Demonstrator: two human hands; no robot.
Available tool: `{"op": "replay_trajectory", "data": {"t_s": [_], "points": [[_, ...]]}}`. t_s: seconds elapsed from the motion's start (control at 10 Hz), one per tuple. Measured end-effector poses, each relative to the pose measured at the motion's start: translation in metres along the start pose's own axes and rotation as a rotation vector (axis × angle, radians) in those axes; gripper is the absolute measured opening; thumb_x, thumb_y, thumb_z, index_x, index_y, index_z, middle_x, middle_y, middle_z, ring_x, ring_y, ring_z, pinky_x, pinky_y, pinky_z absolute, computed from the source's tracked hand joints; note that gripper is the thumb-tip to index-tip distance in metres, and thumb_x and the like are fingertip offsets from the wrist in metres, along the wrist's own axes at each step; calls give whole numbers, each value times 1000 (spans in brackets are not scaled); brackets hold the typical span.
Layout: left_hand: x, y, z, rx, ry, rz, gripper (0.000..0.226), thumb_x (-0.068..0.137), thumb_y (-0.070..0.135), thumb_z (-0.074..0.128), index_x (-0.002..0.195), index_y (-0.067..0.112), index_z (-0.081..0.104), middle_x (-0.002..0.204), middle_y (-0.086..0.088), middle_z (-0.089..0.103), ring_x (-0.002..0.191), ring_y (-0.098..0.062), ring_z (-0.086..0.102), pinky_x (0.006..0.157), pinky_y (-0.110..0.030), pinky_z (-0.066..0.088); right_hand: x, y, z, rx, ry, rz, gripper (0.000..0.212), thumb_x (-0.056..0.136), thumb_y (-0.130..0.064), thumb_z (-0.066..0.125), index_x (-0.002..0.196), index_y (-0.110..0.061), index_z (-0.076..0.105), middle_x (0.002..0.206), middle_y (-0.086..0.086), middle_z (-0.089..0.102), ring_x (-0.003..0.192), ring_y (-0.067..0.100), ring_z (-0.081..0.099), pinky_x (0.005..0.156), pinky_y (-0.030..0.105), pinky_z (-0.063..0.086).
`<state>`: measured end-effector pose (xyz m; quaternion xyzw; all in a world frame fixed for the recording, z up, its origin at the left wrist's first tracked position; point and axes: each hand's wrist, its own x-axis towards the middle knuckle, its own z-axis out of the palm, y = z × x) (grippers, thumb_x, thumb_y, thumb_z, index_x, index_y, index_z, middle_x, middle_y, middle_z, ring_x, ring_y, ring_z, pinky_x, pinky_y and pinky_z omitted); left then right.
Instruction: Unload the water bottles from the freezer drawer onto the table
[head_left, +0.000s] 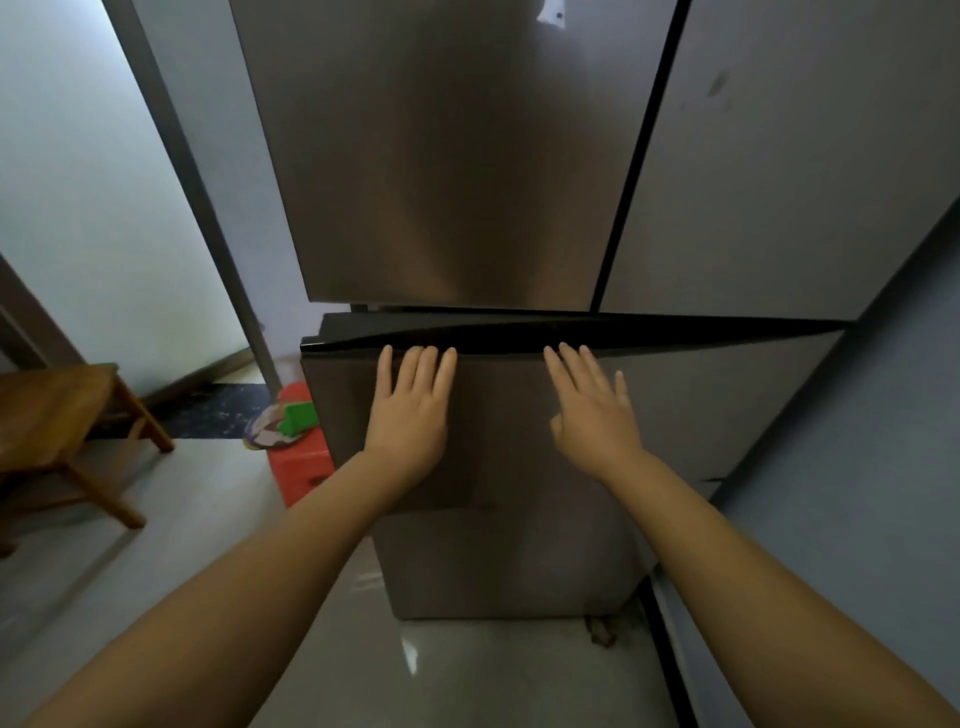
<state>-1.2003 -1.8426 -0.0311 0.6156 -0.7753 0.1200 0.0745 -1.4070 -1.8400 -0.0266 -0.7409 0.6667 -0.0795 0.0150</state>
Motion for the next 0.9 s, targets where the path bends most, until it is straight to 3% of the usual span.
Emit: {"op": "replay_trajectory", "data": {"t_s": [0.3, 0.5, 0.6, 0.7, 0.8, 0.9], "points": [[55, -14, 26, 48, -76, -61, 79, 94, 26, 40, 151, 12, -13, 160, -12, -6, 148, -30, -12, 118, -47, -12, 42, 1, 9, -34, -23, 2, 87, 92, -12, 49, 152, -20, -13, 161, -3, -11, 148, 17, -13, 119, 52, 1], [56, -9, 32, 51, 14, -68, 82, 92, 25, 42, 151, 10, -13, 160, -15, -6, 148, -32, -13, 114, -47, -20, 43, 2, 11, -9, -28, 4, 90, 89, -8, 48, 152, -23, -15, 161, -6, -13, 148, 15, -17, 118, 55, 0], [59, -16, 50, 4, 195, -37, 96, 69, 20, 72, 150, 5, 21, 151, -22, 31, 144, -36, 16, 115, -44, -16, 42, 1, 7, -8, -36, 22, 92, 89, -10, 50, 152, -23, -16, 161, -6, -15, 148, 14, -17, 118, 56, 0], [62, -18, 66, -32, 267, 7, 106, 43, 12, 82, 137, 3, 35, 130, -25, 54, 133, -39, 28, 118, -45, -7, 39, 0, 3, 8, -82, 32, 93, 89, -8, 48, 150, -24, -20, 160, -5, -19, 147, 15, -20, 117, 56, -3], [72, -22, 77, -117, 381, 41, 95, 62, 17, 55, 149, 9, 19, 130, -22, 48, 146, -29, 5, 119, -45, -6, 42, -7, -10, 74, -208, 29, 90, 92, -7, 46, 149, -25, -21, 159, -8, -21, 146, 14, -21, 117, 55, -6], [75, -24, 88, -194, 486, 42, 86, 75, 21, 32, 153, 21, -4, 137, -15, 38, 149, -18, -12, 120, -42, -4, 38, -3, -48, 326, -387, 11, 66, 100, -23, 41, 154, -24, 3, 162, -8, -8, 149, 10, -6, 121, 41, 3]]}}
